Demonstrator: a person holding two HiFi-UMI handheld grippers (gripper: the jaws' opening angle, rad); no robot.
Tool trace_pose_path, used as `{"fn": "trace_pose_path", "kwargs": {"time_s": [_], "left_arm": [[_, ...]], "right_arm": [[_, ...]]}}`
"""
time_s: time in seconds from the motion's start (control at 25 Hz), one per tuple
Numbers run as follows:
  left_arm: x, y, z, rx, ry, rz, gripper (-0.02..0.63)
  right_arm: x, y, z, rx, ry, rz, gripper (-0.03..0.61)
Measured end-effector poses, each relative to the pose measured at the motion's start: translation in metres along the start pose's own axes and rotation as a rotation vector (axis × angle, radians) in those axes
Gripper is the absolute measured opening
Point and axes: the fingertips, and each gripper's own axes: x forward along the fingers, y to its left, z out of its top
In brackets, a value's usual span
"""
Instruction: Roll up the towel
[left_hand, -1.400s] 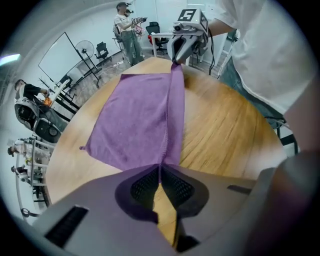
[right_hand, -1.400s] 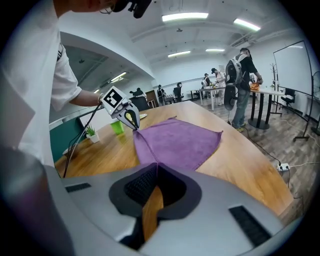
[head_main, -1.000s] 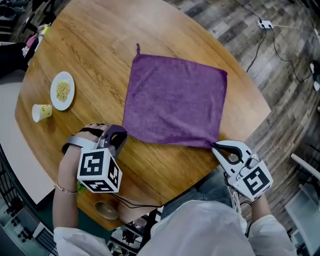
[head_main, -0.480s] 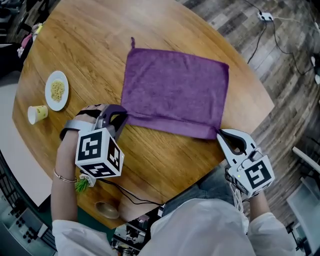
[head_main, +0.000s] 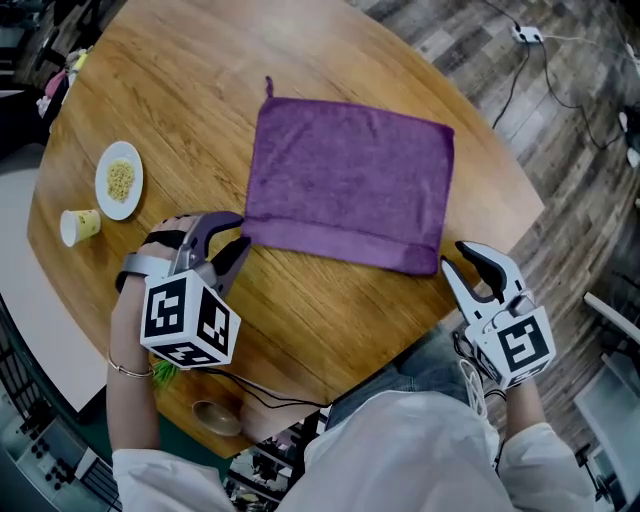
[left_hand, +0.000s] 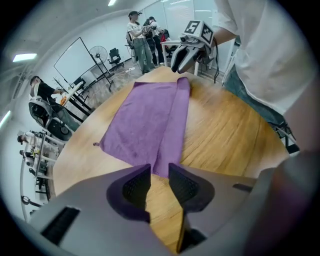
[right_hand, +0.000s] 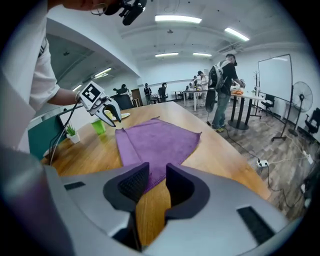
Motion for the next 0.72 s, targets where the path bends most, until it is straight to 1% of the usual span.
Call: {"fn": "trace_pose_path", "kwargs": {"time_s": [0.08,0.16,0.24,0.32,0.4,0.52,0.6,0.72], "left_arm": [[-0.006,-0.012,0.006,0.038,-0.005,-0.010,0.114],[-0.003,-0.025,0.007,0.086,0.016,-0.035,0.110],[0.005,-0.031,0.006,0.116,0.039,-0.050,0.109],[0.011,-0.032,0.005,0.118,0.041,-0.056,0.106],[0.016,-0.032,0.003,0.119,0.041,-0.060,0.104],[0.021,-0.032,0.000,0.128,0.051,-0.067,0.097],[0.026,-0.033,-0.001,0.128,0.054,-0.076,0.092],[0.031,-0.032,-0.003,0.126,0.061,-0.089,0.087]], "right_arm": [[-0.009,0.011,0.007,-0.128,0.017,0.045,0.102],[-0.013,0.031,0.003,-0.257,0.099,0.126,0.084],[-0.009,0.050,-0.006,-0.341,0.183,0.179,0.084],[0.001,0.062,-0.014,-0.433,0.222,0.188,0.084],[0.011,0.066,-0.024,-0.519,0.259,0.174,0.086],[0.017,0.061,-0.037,-0.571,0.313,0.164,0.086],[0.018,0.055,-0.043,-0.581,0.335,0.159,0.086],[0.020,0.051,-0.047,-0.573,0.337,0.165,0.087]]}}
